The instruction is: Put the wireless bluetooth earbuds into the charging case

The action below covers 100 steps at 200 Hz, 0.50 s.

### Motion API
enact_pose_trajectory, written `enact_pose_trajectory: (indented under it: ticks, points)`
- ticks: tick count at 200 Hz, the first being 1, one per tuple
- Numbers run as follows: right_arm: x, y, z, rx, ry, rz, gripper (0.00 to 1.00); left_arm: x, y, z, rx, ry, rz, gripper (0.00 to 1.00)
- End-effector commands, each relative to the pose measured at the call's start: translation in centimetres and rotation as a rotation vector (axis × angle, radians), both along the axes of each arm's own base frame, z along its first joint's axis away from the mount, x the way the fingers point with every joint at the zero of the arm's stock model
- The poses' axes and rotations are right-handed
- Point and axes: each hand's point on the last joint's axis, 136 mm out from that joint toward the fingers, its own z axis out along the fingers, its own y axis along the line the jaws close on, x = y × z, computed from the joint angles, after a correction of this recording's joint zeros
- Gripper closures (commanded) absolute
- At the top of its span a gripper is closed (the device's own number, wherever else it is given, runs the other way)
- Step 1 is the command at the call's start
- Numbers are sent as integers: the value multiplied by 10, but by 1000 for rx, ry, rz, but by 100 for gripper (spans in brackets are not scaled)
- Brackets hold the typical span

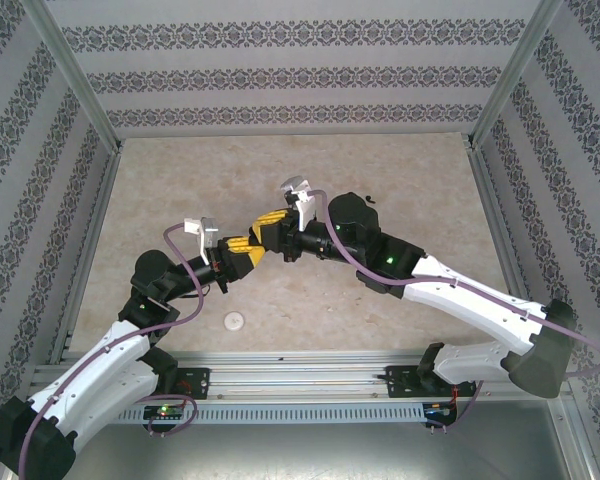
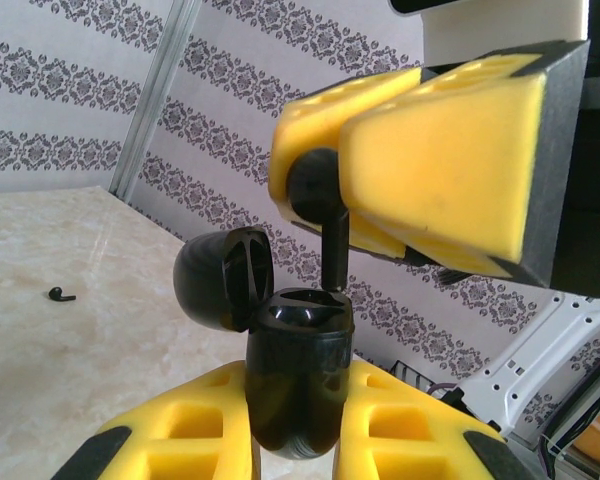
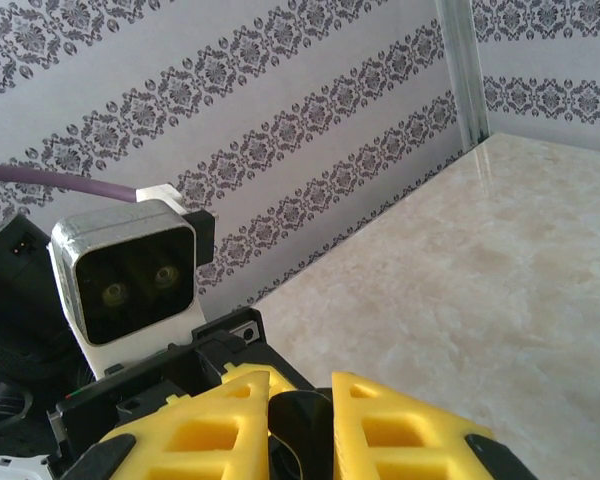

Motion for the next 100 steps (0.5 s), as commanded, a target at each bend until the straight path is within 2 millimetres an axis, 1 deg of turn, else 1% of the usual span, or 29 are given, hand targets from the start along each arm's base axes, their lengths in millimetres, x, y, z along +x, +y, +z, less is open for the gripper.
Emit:
enact_pose_trajectory:
  ticks: [1,15,50,77,100]
  points:
    - [-1,4,19,33,-18,0,82,-7,0,10,-24,-50,-18,100]
    - [-2,5,18,28,-19,4,82,-8,0,11,-26,-53,-16,100]
    - [-1,7,7,17,5,10,82,-9,1,14,-29,-61,-14,100]
    - [-1,12,-2,20,38,21,82,-8,1,13,-27,-57,-11,100]
    - [-3,13,-5,34,60,29,82,-8,1,13,-25,-59,-11,100]
